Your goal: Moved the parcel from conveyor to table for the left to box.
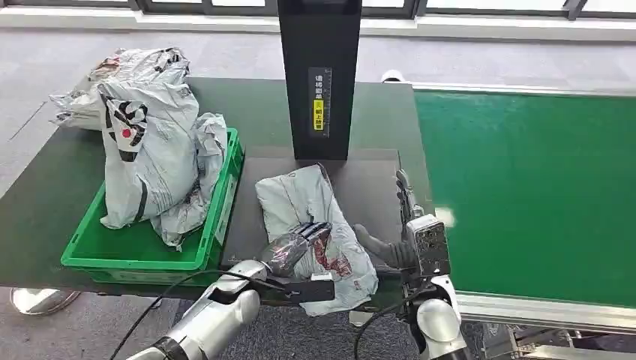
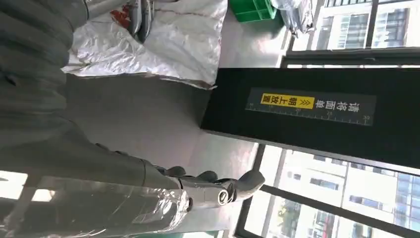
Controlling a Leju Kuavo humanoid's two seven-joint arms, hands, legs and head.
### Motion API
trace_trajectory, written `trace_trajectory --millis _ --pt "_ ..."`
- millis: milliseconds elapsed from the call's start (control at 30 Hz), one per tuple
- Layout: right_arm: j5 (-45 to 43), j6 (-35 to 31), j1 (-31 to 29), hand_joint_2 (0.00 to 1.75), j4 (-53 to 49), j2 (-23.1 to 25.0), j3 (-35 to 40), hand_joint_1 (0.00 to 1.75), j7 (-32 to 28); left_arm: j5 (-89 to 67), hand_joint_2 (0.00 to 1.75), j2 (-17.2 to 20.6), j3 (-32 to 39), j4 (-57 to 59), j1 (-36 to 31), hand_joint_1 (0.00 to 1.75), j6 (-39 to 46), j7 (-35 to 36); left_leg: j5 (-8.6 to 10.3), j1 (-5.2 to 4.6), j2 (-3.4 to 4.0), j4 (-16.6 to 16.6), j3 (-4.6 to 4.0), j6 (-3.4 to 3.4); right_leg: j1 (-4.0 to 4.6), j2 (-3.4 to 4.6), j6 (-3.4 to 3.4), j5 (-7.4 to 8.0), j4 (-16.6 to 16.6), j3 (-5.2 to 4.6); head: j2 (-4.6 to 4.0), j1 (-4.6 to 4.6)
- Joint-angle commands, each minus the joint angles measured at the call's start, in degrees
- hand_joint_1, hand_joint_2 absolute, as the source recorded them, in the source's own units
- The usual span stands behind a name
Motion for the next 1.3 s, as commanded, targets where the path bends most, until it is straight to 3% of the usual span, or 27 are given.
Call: trace_trajectory --millis 33,200,300,400,467,500,700,733,800,833,900,1000,1033,1067,1100,1133,1167,1300 --pt "0.0 0.2 0.0 1.75 1.1 0.4 -2.4 0.00 0.3 -0.1 1.75 1.6 -3.9 9.5 -1.2 0.82 -2.4 0.2 -0.11 -0.01 0.22 0.0 0.17 -0.01 0.02 0.03 -0.03 -0.08 0.0 0.31 -0.02 0.00" --pt "0.0 0.2 0.0 1.75 1.1 0.4 -2.4 0.00 0.3 -0.1 1.75 1.6 -3.9 9.5 -1.2 0.82 -2.4 0.2 -0.45 0.00 0.24 -0.2 0.02 0.05 0.03 -0.06 -0.04 -0.46 -0.2 0.42 -0.02 0.00" --pt "0.0 0.2 0.0 1.75 1.1 0.4 -2.4 0.00 0.3 -0.1 1.75 1.6 -3.9 9.5 -1.2 0.82 -2.4 0.2 -0.79 -0.05 0.00 0.1 0.63 0.09 0.00 -0.17 0.01 -0.87 0.1 1.09 -0.02 -0.02" --pt "0.0 0.2 0.0 1.75 1.1 0.4 -2.4 0.00 0.3 -0.1 1.75 1.6 -3.9 9.5 -1.2 0.82 -2.4 0.2 -0.69 -0.03 0.09 0.2 0.31 0.08 0.01 -0.20 -0.02 -0.75 0.1 0.77 0.00 0.00" --pt "0.0 0.2 0.0 1.75 1.1 0.4 -2.4 0.00 0.3 -0.1 1.75 1.6 -3.9 9.5 -1.2 0.82 -2.4 0.2 -0.90 -0.05 -0.13 0.2 0.83 0.07 0.00 -0.25 0.02 -1.00 0.2 1.34 0.00 0.00" --pt "0.0 0.2 0.0 1.75 1.1 0.4 -2.4 0.00 0.3 -0.1 1.75 1.6 -3.9 9.5 -1.2 0.82 -2.4 0.2 -0.66 -0.01 -0.01 0.2 0.28 0.09 0.03 -0.26 0.00 -0.76 0.1 0.80 0.00 0.00" --pt "0.0 0.2 0.0 1.75 1.1 0.4 -2.4 0.00 0.3 -0.1 1.75 1.6 -3.9 9.5 -1.2 0.82 -2.4 0.2 -0.79 -0.06 -0.26 0.2 0.69 0.15 -0.01 -0.36 0.05 -0.95 0.1 1.26 -0.02 0.00" --pt "0.0 0.3 0.0 1.75 1.0 0.3 -2.3 0.00 0.4 0.1 1.75 1.6 -3.7 9.4 -1.2 1.75 -2.5 0.1 -0.61 -0.04 -0.11 0.1 0.32 0.15 0.01 -0.33 0.02 -0.74 0.0 0.87 0.00 0.00" --pt "0.0 0.0 1.3 1.75 -0.3 0.1 -2.4 0.00 0.7 1.8 1.75 1.2 -1.6 7.7 -1.6 1.75 -0.5 -0.7 -0.82 -0.07 -0.32 0.2 0.76 0.15 -0.02 -0.40 0.05 -1.01 0.1 1.34 0.00 0.00" --pt "0.0 -0.2 2.1 1.75 -1.0 0.0 -2.5 0.00 0.7 2.4 1.75 0.9 -0.8 6.5 -1.7 1.75 1.1 -0.9 -0.67 -0.08 -0.22 0.1 0.42 0.16 -0.03 -0.41 0.06 -0.85 0.1 0.99 -0.02 0.00" --pt "0.2 -1.0 4.7 1.75 -4.0 -0.3 -2.8 0.00 0.8 6.9 1.75 0.3 3.9 -0.3 -0.2 1.75 5.4 -3.3 -0.65 -0.06 -0.31 0.2 0.38 0.14 -0.01 -0.51 0.03 -0.85 0.1 0.98 -0.02 -0.02" --pt "-0.1 -2.1 6.1 1.75 -6.0 -0.2 -2.9 0.00 0.9 15.0 1.75 0.3 8.8 -16.3 3.3 1.75 5.2 -3.8 -0.84 -0.08 -0.36 0.2 0.56 0.12 -0.03 -0.55 0.05 -1.03 0.1 1.09 0.00 0.00" --pt "-0.1 -2.4 5.9 1.75 -6.1 0.0 -2.9 0.00 1.0 18.0 1.75 0.8 9.7 -22.8 4.4 1.75 5.6 -3.9 -0.98 -0.09 -0.32 0.2 0.97 0.10 -0.03 -0.46 0.05 -1.13 0.1 1.38 0.00 0.00" --pt "-0.2 -2.8 6.0 1.75 -6.4 0.2 -3.0 0.00 1.1 20.0 1.75 0.9 10.4 -27.0 5.1 1.75 6.0 -3.6 -0.85 -0.06 -0.12 0.2 0.70 0.05 -0.01 -0.36 0.02 -0.97 0.0 1.04 -0.02 0.00" --pt "-0.2 -3.0 6.1 1.75 -6.7 0.4 -3.1 0.00 1.2 21.6 1.75 1.2 10.7 -30.8 5.6 1.75 5.9 -2.7 -0.57 -0.04 0.08 0.1 1.14 -0.01 0.03 -0.13 -0.04 -0.59 -0.1 1.40 -0.02 0.00" --pt "-0.3 -3.3 6.0 1.75 -7.0 1.0 -3.6 0.00 1.2 24.2 1.75 1.0 11.8 -35.7 6.1 1.75 7.6 -3.5 -0.58 -0.03 0.20 0.1 0.93 -0.02 0.05 -0.09 -0.05 -0.33 0.0 1.05 0.00 0.00" --pt "-0.3 -3.5 5.8 1.75 -7.2 1.5 -4.1 0.00 1.3 27.4 1.75 0.9 12.6 -39.4 6.4 1.75 8.2 -4.2 -0.54 -0.06 0.23 0.1 1.26 -0.02 0.05 -0.01 -0.04 -0.42 0.0 1.11 -0.02 -0.02" --pt "-0.6 -3.7 5.1 1.75 -8.3 2.8 -6.5 0.00 2.1 30.8 1.75 2.3 13.0 -50.5 4.1 1.75 11.4 -4.2 -0.55 -0.01 0.40 0.1 0.84 -0.08 0.05 0.12 -0.11 -0.39 0.1 0.59 -0.02 0.00"
